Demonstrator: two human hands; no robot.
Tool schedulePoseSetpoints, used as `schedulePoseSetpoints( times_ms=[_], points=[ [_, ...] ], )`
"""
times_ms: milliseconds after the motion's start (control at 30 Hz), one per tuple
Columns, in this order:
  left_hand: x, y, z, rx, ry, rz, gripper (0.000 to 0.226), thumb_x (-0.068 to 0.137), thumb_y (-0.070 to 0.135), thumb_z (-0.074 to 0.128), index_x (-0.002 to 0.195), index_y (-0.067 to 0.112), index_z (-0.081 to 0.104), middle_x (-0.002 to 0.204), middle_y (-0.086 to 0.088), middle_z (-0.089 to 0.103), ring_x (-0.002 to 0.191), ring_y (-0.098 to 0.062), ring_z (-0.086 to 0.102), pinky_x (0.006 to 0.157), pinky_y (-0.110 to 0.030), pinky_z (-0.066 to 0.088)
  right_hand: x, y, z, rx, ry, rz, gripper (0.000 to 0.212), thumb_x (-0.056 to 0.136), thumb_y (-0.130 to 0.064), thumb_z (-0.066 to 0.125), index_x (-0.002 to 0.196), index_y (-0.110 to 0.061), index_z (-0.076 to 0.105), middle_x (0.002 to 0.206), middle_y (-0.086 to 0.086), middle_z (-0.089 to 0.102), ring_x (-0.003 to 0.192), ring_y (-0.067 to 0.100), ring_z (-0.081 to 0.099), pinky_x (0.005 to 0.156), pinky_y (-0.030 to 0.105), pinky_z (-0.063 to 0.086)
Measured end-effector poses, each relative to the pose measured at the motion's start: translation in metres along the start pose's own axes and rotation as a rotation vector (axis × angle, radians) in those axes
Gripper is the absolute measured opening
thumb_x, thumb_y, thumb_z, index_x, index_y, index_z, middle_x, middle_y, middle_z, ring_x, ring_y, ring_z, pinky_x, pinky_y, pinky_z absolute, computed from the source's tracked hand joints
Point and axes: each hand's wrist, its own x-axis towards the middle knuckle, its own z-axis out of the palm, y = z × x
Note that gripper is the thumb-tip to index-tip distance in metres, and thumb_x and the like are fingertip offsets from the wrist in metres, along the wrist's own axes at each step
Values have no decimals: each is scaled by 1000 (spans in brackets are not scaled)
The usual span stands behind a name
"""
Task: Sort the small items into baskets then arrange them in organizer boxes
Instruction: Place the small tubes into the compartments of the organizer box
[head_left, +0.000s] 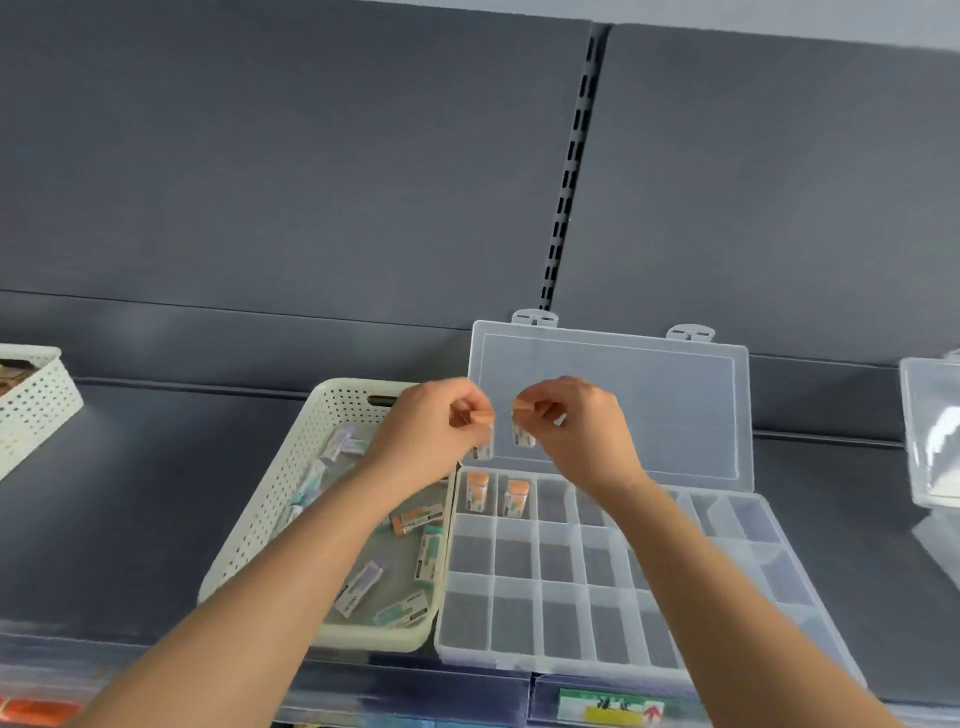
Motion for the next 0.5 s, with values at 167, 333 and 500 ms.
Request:
schedulePoseSetpoints(
  times_ms=[167, 333, 500],
  points=[
    [14, 29, 47, 65, -108, 144, 9, 78, 17, 71, 84, 24, 71, 76, 14, 60, 67, -2, 56, 61, -15, 39, -14, 38, -32, -12, 24, 130, 5, 78, -15, 73, 83, -18, 72, 77, -3, 70, 72, 16, 61, 73, 33, 52],
    [18, 32, 76, 360, -211, 227, 14, 83, 21, 59, 88, 26, 71, 88, 8, 66, 85, -17, 59, 68, -27, 43, -27, 59, -43, -142, -113, 147, 5, 81, -21, 72, 85, -19, 73, 82, -5, 72, 78, 15, 65, 75, 34, 53],
    [18, 31, 89, 505, -203, 335, 16, 89, 28, 59, 94, 25, 73, 90, 6, 63, 89, -17, 52, 76, -29, 40, -35, 71, -41, -239, -228, 155, 7, 82, -23, 69, 89, -22, 73, 85, -7, 71, 83, 13, 64, 77, 33, 53]
  ],
)
